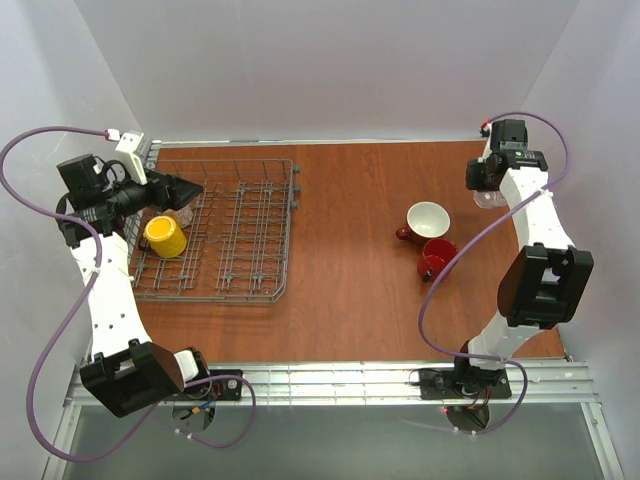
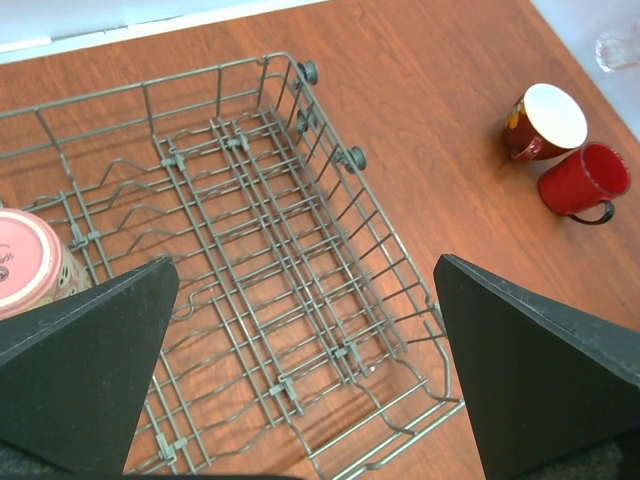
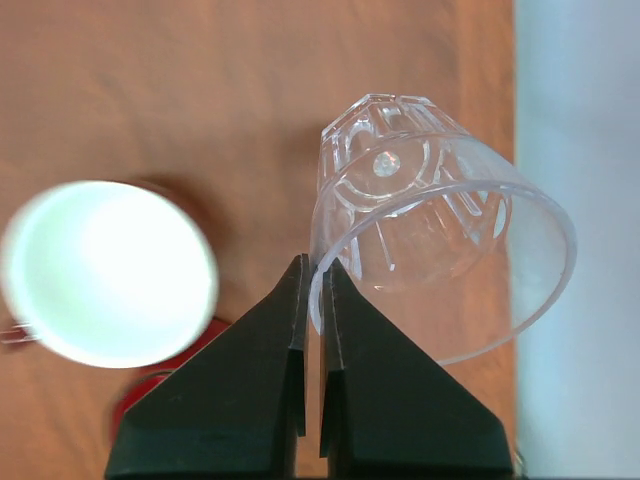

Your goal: Unload the cups from the dish rack

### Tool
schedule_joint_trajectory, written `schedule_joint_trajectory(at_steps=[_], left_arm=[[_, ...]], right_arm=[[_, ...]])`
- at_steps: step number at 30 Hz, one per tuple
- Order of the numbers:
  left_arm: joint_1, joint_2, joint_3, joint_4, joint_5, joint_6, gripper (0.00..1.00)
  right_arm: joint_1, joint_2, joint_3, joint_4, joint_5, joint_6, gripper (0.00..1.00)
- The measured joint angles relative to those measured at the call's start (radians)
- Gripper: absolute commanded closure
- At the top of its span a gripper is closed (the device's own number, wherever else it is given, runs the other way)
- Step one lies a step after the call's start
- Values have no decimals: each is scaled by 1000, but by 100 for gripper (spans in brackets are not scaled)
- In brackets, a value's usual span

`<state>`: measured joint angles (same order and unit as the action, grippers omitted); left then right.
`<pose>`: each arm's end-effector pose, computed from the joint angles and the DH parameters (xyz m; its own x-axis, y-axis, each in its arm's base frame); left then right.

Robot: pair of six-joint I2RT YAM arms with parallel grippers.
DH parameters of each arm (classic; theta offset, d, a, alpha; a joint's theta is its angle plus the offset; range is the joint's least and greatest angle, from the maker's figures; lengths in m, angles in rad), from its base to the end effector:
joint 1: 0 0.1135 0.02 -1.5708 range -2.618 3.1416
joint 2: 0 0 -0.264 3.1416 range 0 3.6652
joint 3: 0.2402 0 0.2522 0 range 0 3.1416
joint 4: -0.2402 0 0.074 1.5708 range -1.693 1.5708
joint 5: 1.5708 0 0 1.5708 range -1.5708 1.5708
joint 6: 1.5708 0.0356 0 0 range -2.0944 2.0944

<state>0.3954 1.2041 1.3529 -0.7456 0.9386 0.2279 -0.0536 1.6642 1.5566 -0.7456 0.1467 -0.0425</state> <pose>0.2301 0.0649 0.4022 -0.4175 -0.0296 -0.9082 0.4953 0.8305 -0.2548 0.3656 -0.0248 0.3274 -0.7580 -0.0014 -0.6523 0.1169 0.9835 -0.1380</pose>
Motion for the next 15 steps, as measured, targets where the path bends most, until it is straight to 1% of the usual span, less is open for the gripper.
schedule_joint_trajectory(at_steps=[4,9,15], left_arm=[[0,4,0,-18,-13,22,2],[0,5,0,-35,-16,42,2],[0,10,-1,-40,-16,49,2]], right_arm=[[-37,82,8,-61,50,-25,99],[-36,206,25,-126,53,-37,99],[-33,224,28,-150,16,-37,99]])
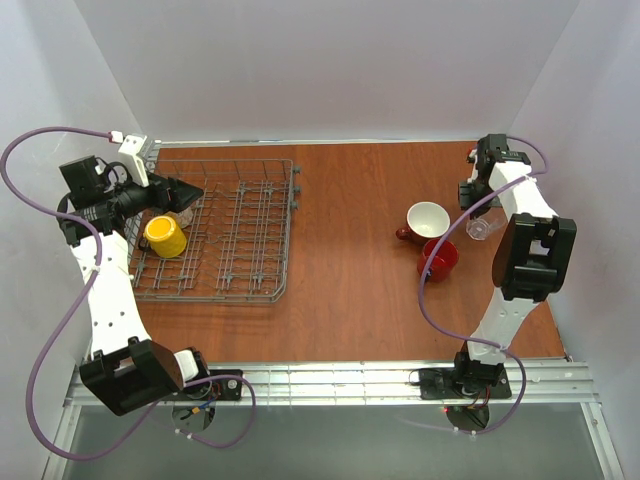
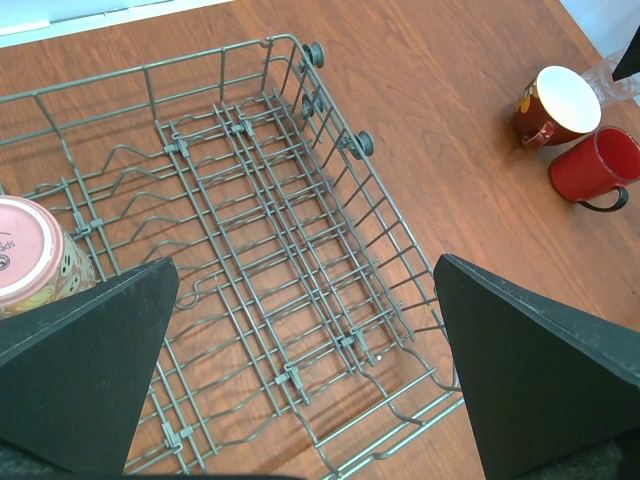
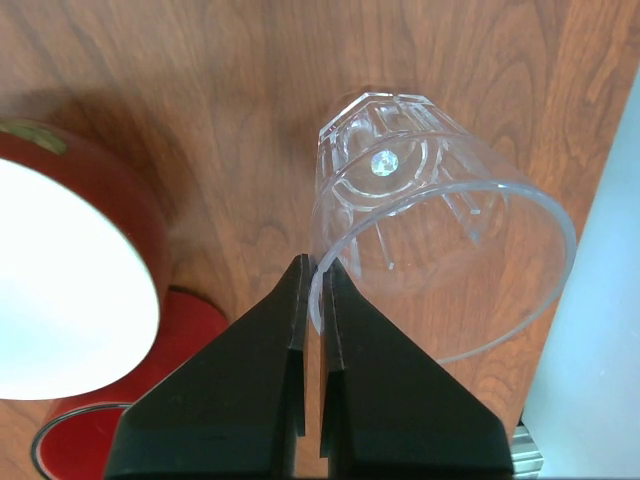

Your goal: Unload the cups from the dish rack

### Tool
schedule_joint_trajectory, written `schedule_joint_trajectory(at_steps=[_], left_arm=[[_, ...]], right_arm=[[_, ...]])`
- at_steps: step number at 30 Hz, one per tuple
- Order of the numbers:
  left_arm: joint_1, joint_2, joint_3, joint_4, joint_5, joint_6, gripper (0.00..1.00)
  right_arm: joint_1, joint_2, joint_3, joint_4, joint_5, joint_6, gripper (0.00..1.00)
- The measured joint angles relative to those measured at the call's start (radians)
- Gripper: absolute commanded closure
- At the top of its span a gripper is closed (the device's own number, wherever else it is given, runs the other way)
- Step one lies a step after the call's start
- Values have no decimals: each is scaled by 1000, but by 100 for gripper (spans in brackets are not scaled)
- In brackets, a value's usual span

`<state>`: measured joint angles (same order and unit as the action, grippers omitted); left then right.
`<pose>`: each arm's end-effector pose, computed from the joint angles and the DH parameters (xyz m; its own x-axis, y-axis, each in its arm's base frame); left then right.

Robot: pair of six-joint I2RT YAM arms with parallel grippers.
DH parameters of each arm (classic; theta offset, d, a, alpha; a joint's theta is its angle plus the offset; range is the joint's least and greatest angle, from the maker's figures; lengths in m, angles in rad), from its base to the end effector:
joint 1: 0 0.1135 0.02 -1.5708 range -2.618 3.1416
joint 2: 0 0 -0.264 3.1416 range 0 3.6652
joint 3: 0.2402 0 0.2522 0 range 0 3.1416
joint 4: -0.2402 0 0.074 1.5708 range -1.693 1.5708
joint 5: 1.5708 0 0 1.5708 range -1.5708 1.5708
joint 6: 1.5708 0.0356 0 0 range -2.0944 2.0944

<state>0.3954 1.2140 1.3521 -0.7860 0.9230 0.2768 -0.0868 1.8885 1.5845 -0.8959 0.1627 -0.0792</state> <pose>0.2308 0.0656 0.3964 -0.4389 -0.0045 -0.8985 0.4931 0.8348 -0.2450 0.3917 -0.0399 0.2465 -0.9370 0.0032 -0.3494 0.0701 0.9813 -0.1792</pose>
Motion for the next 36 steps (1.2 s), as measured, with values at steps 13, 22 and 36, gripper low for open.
schedule_joint_trajectory(at_steps=[13,22,36], left_arm=[[0,0,-3,0,-15,8,2],[0,0,-3,-1,-26,13,2],[0,102,35,-56,-486,224,5]], right_arm=[[2,32,3,2,-60,0,99],[2,34,16,4,-87,6,70],[21,-146,42,6,-113,15,60]])
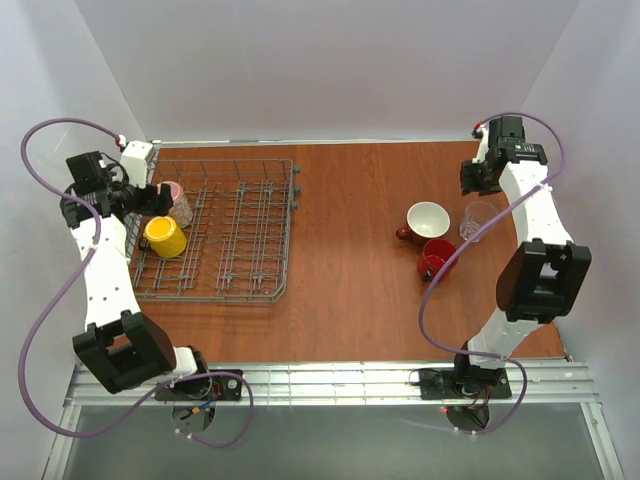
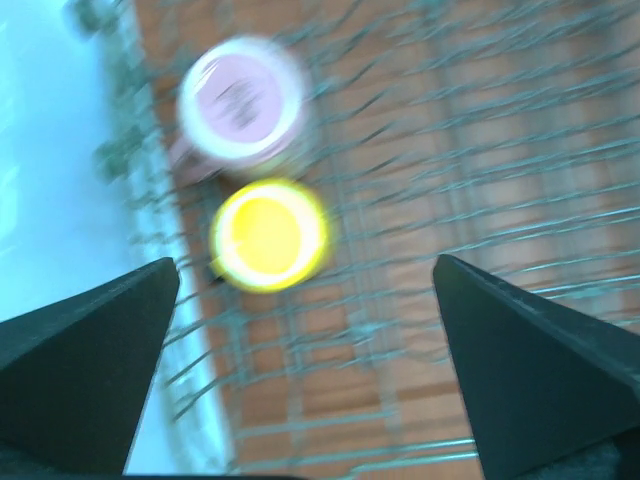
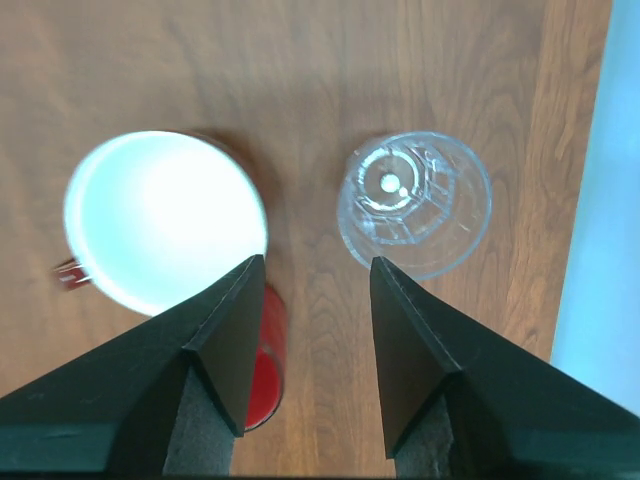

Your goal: Unload the cups from the dish rack

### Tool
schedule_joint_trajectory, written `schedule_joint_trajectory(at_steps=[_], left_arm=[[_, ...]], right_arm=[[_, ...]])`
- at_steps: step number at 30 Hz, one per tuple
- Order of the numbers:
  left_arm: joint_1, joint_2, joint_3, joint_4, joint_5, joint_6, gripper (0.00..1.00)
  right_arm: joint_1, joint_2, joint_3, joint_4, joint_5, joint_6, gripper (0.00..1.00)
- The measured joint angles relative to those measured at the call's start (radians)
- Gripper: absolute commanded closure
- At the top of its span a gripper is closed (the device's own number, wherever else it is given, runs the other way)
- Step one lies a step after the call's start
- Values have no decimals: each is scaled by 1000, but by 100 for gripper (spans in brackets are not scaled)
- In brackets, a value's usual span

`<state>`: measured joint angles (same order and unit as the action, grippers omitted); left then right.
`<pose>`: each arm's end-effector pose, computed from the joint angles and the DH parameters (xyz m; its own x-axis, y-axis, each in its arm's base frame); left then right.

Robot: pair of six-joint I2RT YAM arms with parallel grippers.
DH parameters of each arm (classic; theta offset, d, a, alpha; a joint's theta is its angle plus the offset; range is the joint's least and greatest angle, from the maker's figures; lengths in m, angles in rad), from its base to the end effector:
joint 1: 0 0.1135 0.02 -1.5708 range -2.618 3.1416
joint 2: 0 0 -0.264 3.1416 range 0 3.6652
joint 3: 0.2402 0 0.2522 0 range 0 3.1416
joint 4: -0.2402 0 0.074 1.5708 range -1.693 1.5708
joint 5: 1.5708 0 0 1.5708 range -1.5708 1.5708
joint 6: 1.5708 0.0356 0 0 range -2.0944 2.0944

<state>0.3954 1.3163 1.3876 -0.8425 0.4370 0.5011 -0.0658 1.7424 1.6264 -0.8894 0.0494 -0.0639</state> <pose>0.2548 0.0900 0.3722 -0.5972 0.2224 -0.7706 0.2486 0.9648 0.0858 0.3731 -0.0263 0.3124 -0.8467 -0.0081 -0.5320 0.0381 0.9964 -0.0758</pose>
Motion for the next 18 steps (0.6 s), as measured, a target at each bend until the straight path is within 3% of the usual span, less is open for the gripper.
schedule_joint_trajectory(at_steps=[2,4,13,18], left_arm=[[0,30,2,-7,-92,46,26],[5,55,-4,-11,-168,110,39],[171,191,-96,-25,-158,643,30],[235,400,-60,-40,-98,834,28]], right_arm=[[15,-47,6,3,-8,2,60],[34,-87,6,8,-23,4,59],[108,-175,2,40,-106,0,59],[120,-212,-23,58,-132,1,59]])
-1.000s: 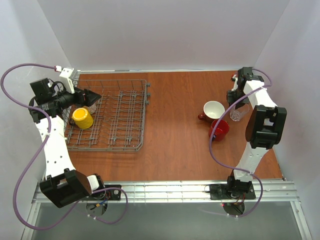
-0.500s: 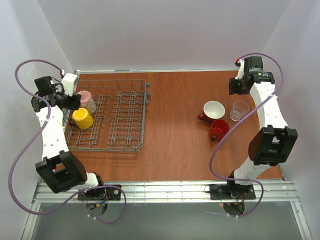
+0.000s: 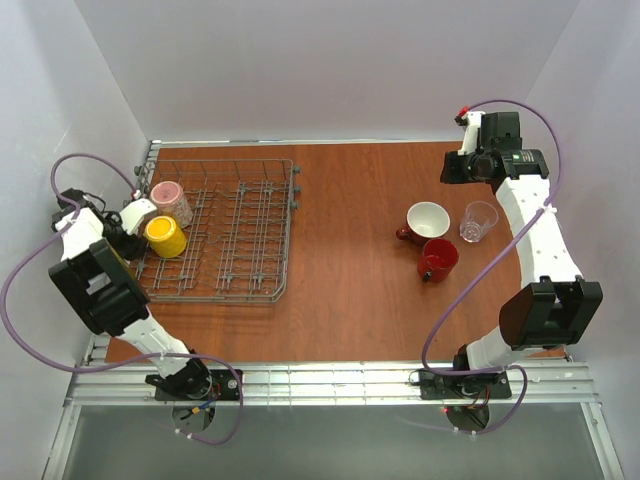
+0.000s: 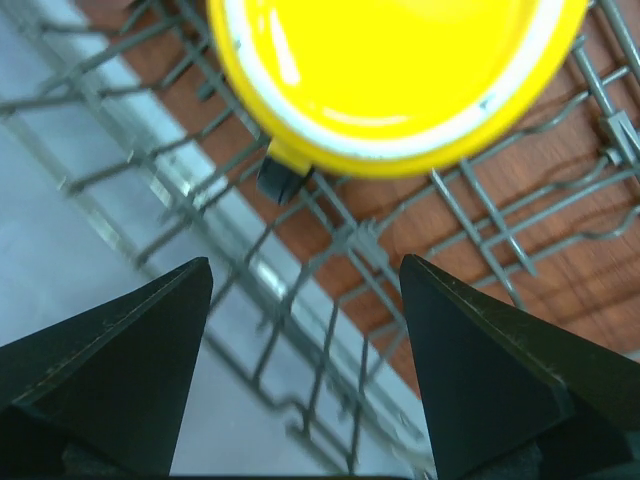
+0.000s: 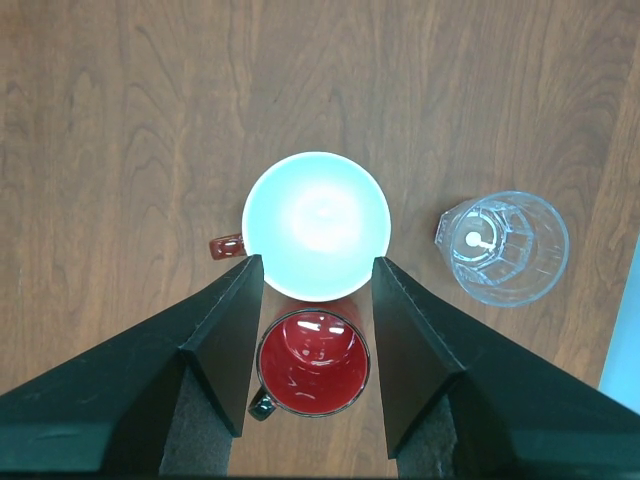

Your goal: Unload the cups from the dish rack

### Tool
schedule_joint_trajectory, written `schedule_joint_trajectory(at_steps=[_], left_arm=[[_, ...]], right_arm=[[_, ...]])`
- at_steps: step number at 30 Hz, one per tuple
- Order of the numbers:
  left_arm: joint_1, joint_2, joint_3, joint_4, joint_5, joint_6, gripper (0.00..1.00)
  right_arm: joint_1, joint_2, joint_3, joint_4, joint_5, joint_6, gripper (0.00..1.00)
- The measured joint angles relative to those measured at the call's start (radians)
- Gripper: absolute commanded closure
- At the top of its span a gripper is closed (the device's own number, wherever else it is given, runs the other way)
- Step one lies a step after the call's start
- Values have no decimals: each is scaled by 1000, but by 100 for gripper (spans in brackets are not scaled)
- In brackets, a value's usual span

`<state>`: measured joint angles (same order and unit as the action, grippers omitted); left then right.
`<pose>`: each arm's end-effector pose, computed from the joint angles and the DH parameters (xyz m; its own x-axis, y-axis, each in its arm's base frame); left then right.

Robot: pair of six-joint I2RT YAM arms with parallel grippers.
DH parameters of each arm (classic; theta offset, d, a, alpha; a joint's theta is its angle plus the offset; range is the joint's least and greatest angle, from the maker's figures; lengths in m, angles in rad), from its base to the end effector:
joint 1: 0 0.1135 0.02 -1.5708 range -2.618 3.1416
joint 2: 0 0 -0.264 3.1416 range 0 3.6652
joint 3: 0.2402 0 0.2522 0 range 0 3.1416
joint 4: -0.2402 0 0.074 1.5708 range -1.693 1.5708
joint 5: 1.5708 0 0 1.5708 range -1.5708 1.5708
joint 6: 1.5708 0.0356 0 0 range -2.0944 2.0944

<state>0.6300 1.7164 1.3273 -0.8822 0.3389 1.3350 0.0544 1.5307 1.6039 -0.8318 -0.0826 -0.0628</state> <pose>0.2813 0.1904 0.2345 -0.6436 0.6657 -0.3778 0.6394 0.7389 0.2127 0.3281 0.0208 0.3797 -0.6784 -0.0996 -0.7279 -0.1569 0.9876 0.0111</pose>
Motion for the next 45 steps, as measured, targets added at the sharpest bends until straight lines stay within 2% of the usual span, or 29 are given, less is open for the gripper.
schedule_joint_trajectory(at_steps=[3,9,16,21,25,28,29,32,39,45], left_arm=[[12,57,5,7,61,66,31],[12,60,-44,97,126,158,39],[12,79,-43,121,161,209,48],[12,103,-26,108,187,230,50],[12,125,-8,98,196,240,62],[12,130,-8,91,201,252,78],[12,130,-8,90,203,259,87],[14,130,-7,89,204,272,100],[14,130,-4,93,207,270,100],[14,130,23,54,203,177,100]], right_arm=[[6,-14,-11,8,-2,0,59],[16,-21,-41,21,2,-2,59],[20,-21,-69,20,9,-8,59],[29,-21,-71,21,13,-8,59],[33,-21,-82,23,24,-9,58],[37,-21,-84,23,31,-12,58],[38,-21,-84,23,31,-13,59],[38,-21,-96,27,35,-16,58],[40,-21,-110,27,41,-19,58],[40,-23,-113,27,43,-19,59]])
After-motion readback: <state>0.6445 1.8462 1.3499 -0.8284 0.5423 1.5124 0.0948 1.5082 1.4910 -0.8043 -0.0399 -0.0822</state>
